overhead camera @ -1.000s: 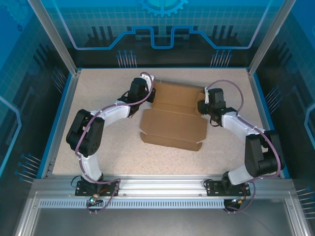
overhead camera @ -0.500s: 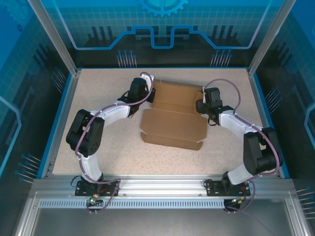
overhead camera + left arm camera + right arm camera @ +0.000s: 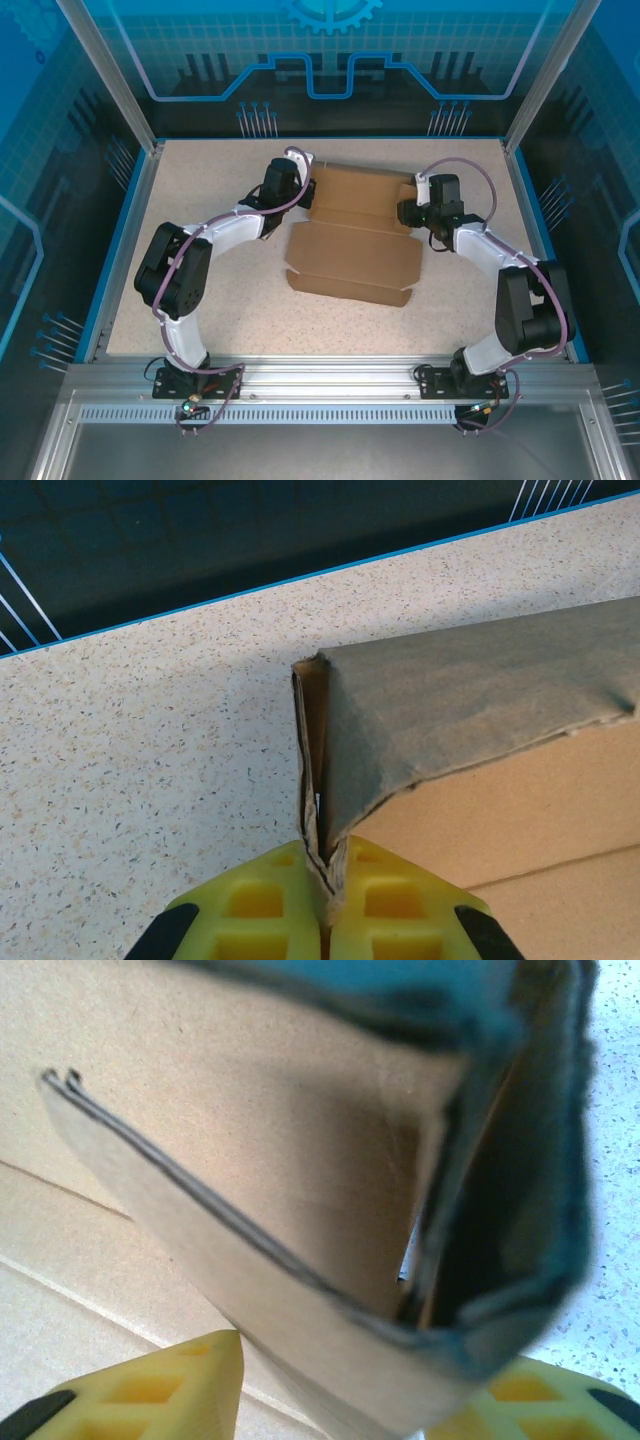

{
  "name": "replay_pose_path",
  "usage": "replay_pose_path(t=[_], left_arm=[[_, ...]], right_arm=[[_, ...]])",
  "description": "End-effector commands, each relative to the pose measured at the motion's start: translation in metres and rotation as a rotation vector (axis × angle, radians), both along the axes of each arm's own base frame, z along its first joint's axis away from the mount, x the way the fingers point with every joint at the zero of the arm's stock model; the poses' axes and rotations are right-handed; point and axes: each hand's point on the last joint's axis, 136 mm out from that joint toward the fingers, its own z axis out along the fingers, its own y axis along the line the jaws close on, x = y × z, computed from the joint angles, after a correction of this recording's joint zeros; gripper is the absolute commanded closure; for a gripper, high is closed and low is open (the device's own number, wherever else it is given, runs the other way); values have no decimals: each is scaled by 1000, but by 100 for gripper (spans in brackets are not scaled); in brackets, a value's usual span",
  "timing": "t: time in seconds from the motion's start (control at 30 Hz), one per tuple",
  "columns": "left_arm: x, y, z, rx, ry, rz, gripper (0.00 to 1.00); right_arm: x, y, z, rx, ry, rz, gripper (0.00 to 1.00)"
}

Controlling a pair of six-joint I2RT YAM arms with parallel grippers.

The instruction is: Fold the paper box

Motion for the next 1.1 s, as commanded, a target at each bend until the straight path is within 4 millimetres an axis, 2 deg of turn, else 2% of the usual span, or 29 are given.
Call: replay_pose_path(t=[0.0,0.37,0.73,1.07], left_arm=[[-5,-6,18,-18,-29,-30,100],[-5,-6,19,-18,-30,-31,100],[-6,-7,18,-17,-28,-33,100],[-6,-6,16,-13,-26,-35,100]], right_arm=[[9,6,7,20,-40,39,54],[23,4,13,22,-66,-5,50],[36,2,10,-9,-91,-70,57],[44,7,12,-4,-113,-43,49]])
